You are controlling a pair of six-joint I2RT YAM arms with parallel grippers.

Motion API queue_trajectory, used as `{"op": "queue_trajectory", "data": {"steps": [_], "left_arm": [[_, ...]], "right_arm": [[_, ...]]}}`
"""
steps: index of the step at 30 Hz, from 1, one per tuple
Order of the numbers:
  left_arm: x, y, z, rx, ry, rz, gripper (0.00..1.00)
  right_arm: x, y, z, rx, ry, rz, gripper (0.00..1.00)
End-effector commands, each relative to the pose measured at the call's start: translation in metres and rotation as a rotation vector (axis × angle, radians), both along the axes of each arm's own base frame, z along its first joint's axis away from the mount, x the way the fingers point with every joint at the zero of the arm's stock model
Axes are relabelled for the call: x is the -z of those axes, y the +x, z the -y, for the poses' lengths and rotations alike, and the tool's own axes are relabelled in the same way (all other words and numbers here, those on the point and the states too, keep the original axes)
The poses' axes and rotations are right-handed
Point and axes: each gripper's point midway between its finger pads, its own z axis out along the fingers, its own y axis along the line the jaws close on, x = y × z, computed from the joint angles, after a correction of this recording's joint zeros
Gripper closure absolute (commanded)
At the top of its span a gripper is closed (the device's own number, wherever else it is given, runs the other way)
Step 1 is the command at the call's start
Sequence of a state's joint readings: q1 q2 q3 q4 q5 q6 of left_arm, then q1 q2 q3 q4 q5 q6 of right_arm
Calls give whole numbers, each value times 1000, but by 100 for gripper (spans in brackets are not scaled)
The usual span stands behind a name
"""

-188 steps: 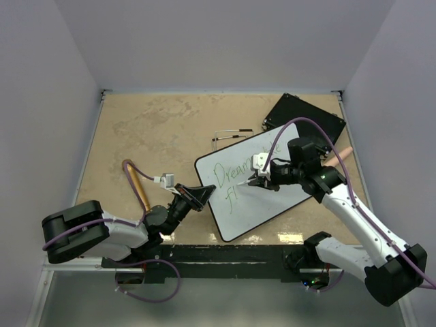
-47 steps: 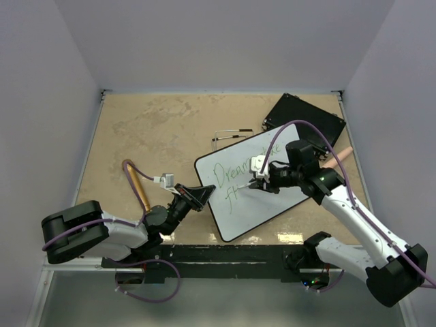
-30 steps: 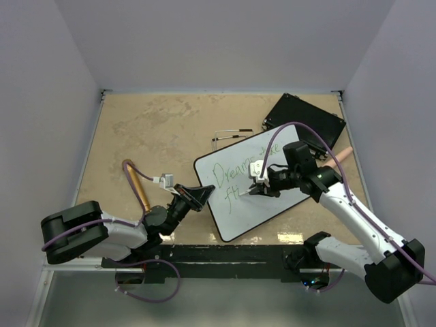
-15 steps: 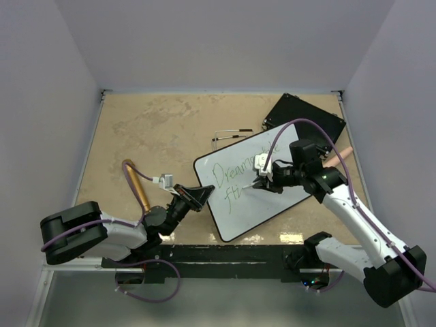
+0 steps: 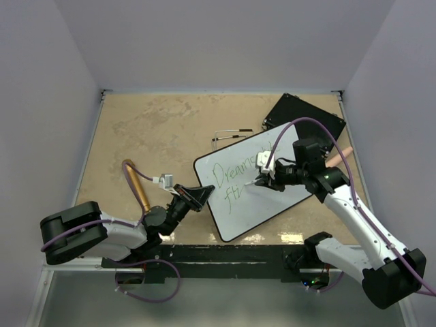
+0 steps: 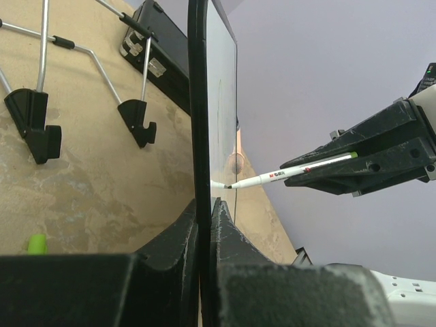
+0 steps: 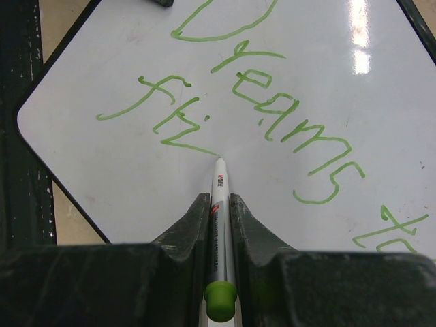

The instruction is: Write a sentence on the whiteboard

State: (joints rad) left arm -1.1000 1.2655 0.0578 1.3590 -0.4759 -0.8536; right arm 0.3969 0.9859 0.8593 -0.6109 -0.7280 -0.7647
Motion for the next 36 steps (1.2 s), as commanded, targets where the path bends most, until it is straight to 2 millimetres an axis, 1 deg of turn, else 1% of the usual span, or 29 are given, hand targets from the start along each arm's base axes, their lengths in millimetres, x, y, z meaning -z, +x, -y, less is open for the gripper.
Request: {"op": "queue_trajectory", "data": {"steps": [1, 3, 8, 15, 19, 29, 32, 36], "left_arm": [[1, 2, -1, -13, 105, 92, 100], [1, 2, -1, -11, 105, 92, 100], [2, 2, -1, -11, 106, 91, 100], [1, 2, -1, -9, 102, 91, 100], [2, 1, -1, -10, 104, 93, 100], [2, 1, -5, -16, 104, 92, 100], [2, 1, -6, -19, 104, 93, 100], [3, 0, -7, -17, 105, 91, 100]], "right_arm": [[-15, 8, -6, -2, 42, 46, 100], [-17, 5, -8, -19, 56, 42, 100], [-13, -1, -10, -56, 54, 24, 100], [-2, -8, -10, -94, 22, -7, 100], [1, -10, -9, -105, 4, -8, 100], [8, -5, -1, -74, -47, -5, 100], [8, -2, 0, -55, -55, 2, 100], [3, 3, 0, -30, -42, 14, 100]]}}
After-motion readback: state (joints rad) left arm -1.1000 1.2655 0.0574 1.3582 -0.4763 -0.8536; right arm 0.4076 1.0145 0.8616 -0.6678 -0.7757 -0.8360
